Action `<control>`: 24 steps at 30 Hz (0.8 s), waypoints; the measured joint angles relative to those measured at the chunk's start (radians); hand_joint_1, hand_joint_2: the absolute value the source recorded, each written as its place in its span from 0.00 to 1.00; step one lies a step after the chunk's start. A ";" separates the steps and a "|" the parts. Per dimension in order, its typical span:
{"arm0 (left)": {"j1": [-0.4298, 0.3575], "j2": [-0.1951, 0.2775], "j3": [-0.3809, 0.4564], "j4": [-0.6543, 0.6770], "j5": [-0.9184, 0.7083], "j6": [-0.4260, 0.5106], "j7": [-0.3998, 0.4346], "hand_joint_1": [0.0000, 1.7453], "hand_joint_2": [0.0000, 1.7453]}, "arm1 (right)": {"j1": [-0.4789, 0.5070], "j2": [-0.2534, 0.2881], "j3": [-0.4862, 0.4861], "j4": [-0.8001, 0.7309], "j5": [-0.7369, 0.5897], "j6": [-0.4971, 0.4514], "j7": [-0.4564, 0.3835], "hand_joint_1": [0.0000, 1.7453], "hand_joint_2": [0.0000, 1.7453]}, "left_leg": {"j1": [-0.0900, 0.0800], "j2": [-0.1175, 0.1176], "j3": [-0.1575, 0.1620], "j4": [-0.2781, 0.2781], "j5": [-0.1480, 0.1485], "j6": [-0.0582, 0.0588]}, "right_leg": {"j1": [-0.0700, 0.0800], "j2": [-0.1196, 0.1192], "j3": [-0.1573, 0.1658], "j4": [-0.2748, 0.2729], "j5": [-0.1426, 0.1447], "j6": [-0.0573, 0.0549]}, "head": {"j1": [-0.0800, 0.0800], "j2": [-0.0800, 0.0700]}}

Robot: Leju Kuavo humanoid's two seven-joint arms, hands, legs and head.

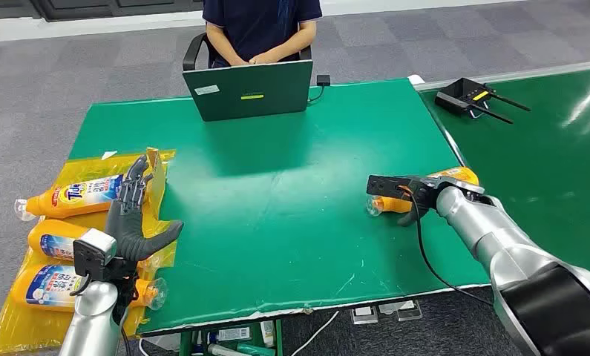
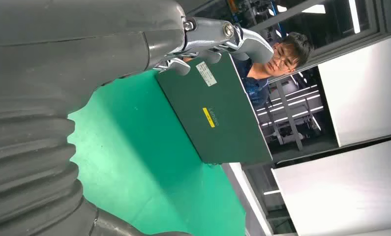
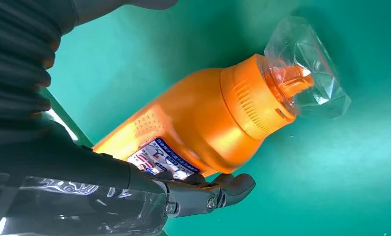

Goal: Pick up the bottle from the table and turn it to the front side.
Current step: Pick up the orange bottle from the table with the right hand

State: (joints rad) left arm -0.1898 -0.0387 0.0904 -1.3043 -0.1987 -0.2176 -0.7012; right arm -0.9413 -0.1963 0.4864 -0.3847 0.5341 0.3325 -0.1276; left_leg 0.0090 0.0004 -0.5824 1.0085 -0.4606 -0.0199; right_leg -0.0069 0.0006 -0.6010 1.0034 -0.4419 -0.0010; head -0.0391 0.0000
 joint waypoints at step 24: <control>-0.001 0.001 0.000 -0.001 0.002 0.003 0.000 0.00 1.00 | 0.069 0.031 0.000 0.014 -0.029 -0.016 -0.003 1.00 1.00 | 0.000 0.000 0.003 0.000 0.000 0.000 | 0.000 0.000 0.003 0.000 0.000 0.000 | 0.000 0.000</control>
State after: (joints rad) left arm -0.1905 -0.0380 0.0904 -1.3054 -0.1968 -0.2148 -0.7012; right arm -0.8726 -0.1656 0.4864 -0.3702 0.5055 0.3168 -0.1306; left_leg 0.0090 0.0003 -0.5792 1.0085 -0.4604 -0.0196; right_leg -0.0068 0.0003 -0.5978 1.0032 -0.4419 -0.0009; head -0.0393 0.0000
